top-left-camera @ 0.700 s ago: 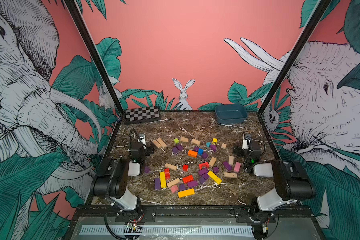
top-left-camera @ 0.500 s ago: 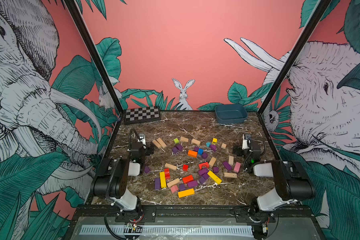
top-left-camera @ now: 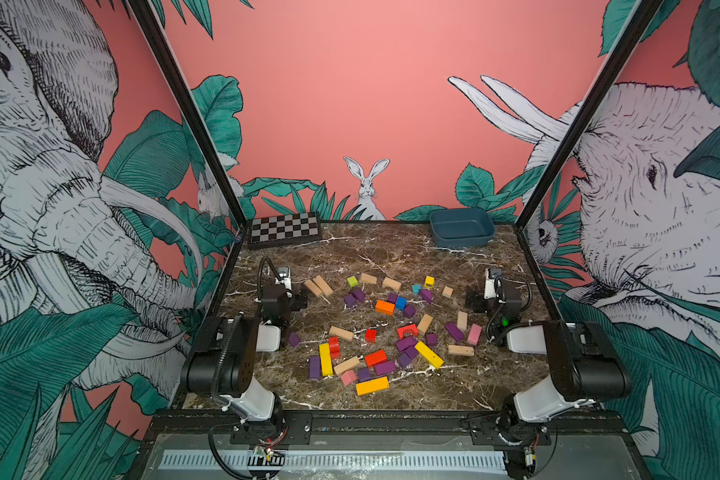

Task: Pick purple bricks into the storage bin
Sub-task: Pick up the storage box at the center of the board.

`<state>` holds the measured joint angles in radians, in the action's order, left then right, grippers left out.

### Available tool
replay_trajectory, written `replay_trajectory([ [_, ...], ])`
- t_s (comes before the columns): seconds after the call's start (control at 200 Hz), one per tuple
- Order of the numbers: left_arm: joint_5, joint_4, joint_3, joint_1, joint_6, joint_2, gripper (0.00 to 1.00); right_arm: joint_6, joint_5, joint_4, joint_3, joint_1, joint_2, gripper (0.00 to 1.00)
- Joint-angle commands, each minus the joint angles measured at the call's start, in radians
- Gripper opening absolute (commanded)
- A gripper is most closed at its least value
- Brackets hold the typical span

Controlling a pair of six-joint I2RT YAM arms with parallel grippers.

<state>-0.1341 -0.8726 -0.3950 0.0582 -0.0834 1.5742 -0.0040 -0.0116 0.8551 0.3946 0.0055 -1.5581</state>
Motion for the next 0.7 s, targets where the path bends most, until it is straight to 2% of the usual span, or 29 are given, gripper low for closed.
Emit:
replay_trajectory([
  [0.0,0.008,-0.007,-0.011,-0.003,-0.015,-0.022,0.99,0.0,0.0,0.041,0.005,-0.006,0.006,0.99],
  [0.5,0.008,-0.008,-0.01,-0.003,-0.014,-0.022,0.99,-0.001,0.002,0.041,0.003,-0.006,0.007,0.99],
  [0.585,-0.021,-0.084,0.028,-0.003,-0.01,-0.054,0.99,0.017,0.05,0.064,-0.011,-0.002,0.015,0.99],
  [0.65,-0.095,0.087,0.023,-0.003,0.019,-0.199,0.99,0.04,0.119,0.101,-0.057,-0.002,0.075,0.99],
  [0.695,-0.081,0.269,-0.014,-0.003,0.02,-0.303,0.99,0.043,0.151,0.071,-0.078,-0.002,0.161,0.99],
])
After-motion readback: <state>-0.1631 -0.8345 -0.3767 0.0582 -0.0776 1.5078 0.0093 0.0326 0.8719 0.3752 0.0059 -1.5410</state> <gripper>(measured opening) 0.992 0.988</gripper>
